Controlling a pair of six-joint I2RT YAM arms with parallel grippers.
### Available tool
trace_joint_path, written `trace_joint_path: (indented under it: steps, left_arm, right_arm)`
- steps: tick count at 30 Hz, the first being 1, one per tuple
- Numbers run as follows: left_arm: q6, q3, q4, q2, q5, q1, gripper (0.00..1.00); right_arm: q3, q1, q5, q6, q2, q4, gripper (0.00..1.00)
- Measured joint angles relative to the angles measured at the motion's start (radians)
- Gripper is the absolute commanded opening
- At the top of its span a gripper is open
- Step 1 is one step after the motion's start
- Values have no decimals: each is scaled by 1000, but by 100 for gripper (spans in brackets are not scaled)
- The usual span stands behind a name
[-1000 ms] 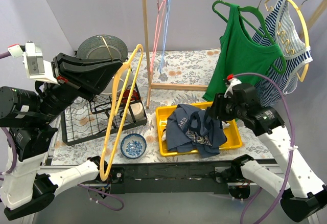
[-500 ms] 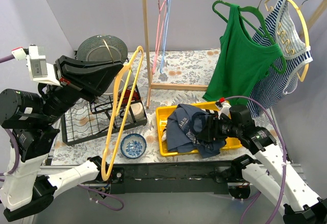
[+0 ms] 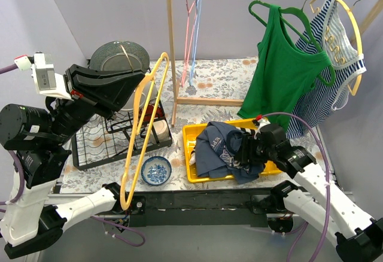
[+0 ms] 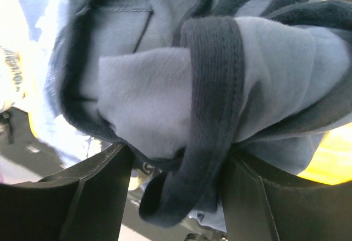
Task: Remove the tank top from the hanger
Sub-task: Place the tank top in the bin.
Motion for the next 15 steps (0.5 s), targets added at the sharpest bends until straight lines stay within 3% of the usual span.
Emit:
trace_joint_path:
  steps: [3,4,6,7,11,15]
  left_arm:
    - [0,-1,2,-1,-6,0,0]
    - [0,-3,6,-2,-8,0,0]
    - [0,-10,11,-5,-13,0,0]
    - [0,-11,11,-6,-13,0,0]
    - [0,-12,14,-9,-17,0,0]
    - [0,-12,14,-18,-20,0,0]
  right_arm:
    - [0,45,63,13,37,6,57]
    - [0,59,83,19,51,9,45]
    - [2,86,122,25,79,11,33]
    - [4,97,143,26,91,12,21]
    - [35,119,215,6,99,6,14]
    - [49,120,297,-51,50,47,13]
